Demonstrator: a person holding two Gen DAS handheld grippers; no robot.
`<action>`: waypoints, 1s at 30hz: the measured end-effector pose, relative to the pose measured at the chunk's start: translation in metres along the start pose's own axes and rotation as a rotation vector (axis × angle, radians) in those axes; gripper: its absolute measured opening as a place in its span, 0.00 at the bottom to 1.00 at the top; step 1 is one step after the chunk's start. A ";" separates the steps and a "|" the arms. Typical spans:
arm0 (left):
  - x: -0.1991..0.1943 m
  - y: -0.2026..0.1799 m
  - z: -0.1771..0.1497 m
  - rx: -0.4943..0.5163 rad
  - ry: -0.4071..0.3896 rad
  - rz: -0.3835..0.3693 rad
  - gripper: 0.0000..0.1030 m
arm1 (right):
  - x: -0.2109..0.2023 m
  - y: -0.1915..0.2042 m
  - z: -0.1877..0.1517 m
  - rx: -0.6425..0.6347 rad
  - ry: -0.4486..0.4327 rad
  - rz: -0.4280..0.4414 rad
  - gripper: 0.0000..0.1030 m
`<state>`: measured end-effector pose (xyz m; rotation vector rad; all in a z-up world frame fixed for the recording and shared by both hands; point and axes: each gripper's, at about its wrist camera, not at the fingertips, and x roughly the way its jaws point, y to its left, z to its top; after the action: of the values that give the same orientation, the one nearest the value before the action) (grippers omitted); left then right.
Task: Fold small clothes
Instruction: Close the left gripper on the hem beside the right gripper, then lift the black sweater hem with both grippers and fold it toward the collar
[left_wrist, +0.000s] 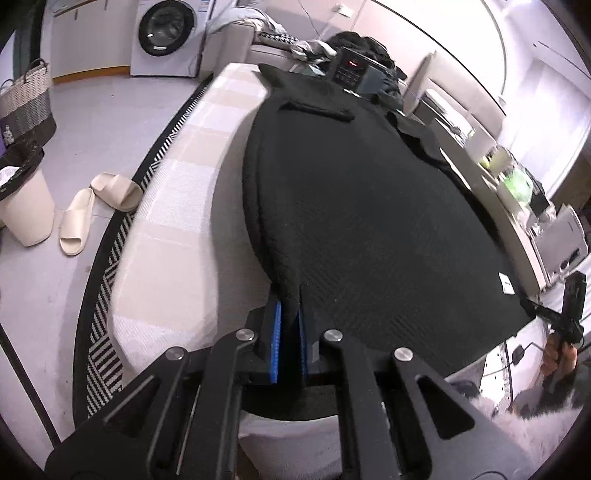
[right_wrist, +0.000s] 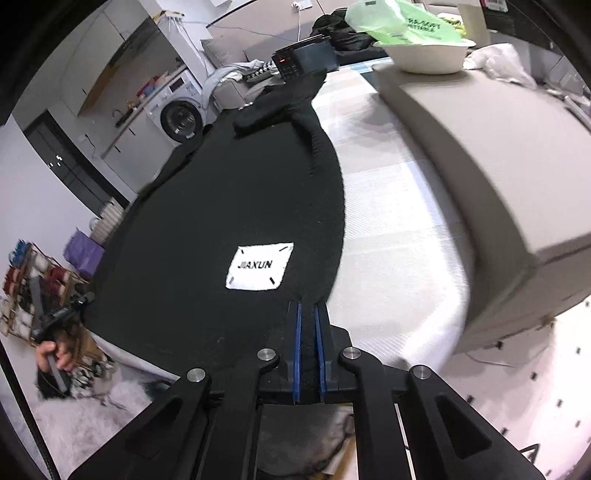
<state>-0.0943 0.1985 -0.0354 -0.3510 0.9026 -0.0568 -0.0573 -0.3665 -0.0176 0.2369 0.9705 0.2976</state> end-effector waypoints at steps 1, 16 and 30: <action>0.001 0.000 -0.002 0.004 0.007 0.001 0.05 | -0.002 -0.001 -0.002 -0.008 0.008 -0.018 0.06; -0.023 -0.005 0.035 -0.076 -0.157 -0.135 0.05 | -0.032 0.008 0.020 0.043 -0.198 0.161 0.06; -0.010 -0.019 0.120 -0.148 -0.253 -0.215 0.05 | -0.034 0.012 0.086 0.174 -0.390 0.183 0.03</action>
<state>-0.0053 0.2151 0.0466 -0.5791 0.6173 -0.1409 -0.0052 -0.3728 0.0592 0.5240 0.5885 0.3198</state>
